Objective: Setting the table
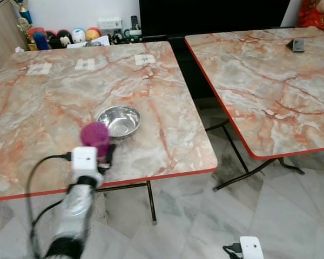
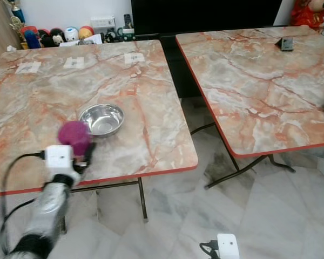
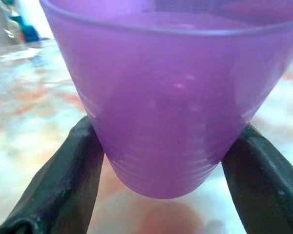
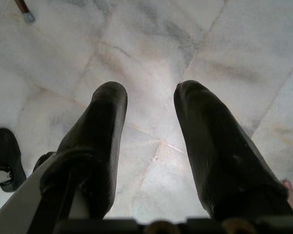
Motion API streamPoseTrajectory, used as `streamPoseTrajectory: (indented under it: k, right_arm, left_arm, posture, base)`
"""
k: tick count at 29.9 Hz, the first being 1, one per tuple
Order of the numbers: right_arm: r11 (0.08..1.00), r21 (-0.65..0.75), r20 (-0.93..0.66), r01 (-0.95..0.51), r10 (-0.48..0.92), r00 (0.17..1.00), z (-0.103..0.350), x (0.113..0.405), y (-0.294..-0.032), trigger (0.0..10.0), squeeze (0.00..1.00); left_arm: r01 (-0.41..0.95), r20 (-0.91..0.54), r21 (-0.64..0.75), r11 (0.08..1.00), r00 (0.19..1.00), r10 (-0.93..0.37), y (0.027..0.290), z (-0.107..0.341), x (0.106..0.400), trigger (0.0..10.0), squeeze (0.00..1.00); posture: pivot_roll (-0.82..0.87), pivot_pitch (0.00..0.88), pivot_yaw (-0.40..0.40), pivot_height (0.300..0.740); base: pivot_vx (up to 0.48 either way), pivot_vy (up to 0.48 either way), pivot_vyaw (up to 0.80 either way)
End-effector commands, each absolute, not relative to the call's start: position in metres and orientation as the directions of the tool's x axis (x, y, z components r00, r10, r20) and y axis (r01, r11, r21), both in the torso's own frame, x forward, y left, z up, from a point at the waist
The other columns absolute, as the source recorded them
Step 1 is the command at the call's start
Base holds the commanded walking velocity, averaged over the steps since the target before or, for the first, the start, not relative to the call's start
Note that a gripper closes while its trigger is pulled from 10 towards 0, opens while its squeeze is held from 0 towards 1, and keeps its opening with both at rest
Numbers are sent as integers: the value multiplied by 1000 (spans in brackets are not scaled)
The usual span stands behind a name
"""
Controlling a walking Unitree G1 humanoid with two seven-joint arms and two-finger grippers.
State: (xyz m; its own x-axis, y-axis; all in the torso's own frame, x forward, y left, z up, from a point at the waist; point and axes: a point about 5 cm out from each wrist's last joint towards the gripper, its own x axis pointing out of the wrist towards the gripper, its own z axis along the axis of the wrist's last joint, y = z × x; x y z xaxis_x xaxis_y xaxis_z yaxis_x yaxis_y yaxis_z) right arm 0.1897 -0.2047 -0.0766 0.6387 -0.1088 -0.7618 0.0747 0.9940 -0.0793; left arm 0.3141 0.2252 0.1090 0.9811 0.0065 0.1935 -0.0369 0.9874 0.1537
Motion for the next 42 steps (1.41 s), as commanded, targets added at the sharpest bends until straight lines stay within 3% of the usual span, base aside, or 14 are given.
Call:
streamPoseTrajectory:
  k: [1, 4, 11, 18, 42]
  right_arm:
    - [994, -75, -774, 82, -110, 624, -80, 184, -204, 10000, 0]
    - [994, -75, -774, 82, -110, 623, -80, 183, -205, 10000, 0]
    - [993, -102, -764, 66, -120, 633, -79, 184, -205, 10000, 0]
    - [987, -161, -761, 11, -131, 636, -79, 185, -205, 10000, 0]
    - [991, -133, -774, 0, -104, 625, -81, 183, -202, 10000, 0]
  left_arm:
    - [-17, 191, 179, 984, 981, -17, 227, 110, 311, 9725, 0]
    - [-21, 187, 211, 977, 982, -19, 236, 109, 291, 10000, 0]
    - [-56, 120, 137, 989, 992, 39, 227, 92, 284, 10000, 0]
    - [-2, 85, 115, 993, 996, -8, 207, 90, 289, 10000, 0]
    - [12, 83, 118, 993, 996, -22, 205, 98, 293, 10000, 0]
  posture:
    - [8, 103, -1, 740]
    - [18, 103, -7, 740]
    - [11, 92, 0, 740]
    - [1, 81, 10, 740]
    - [4, 59, 23, 740]
  base:
    - [0, 0, 0]
    - [0, 0, 0]
    - [0, -51, 0]
    - [0, -462, 398]
    - [0, -465, 95]
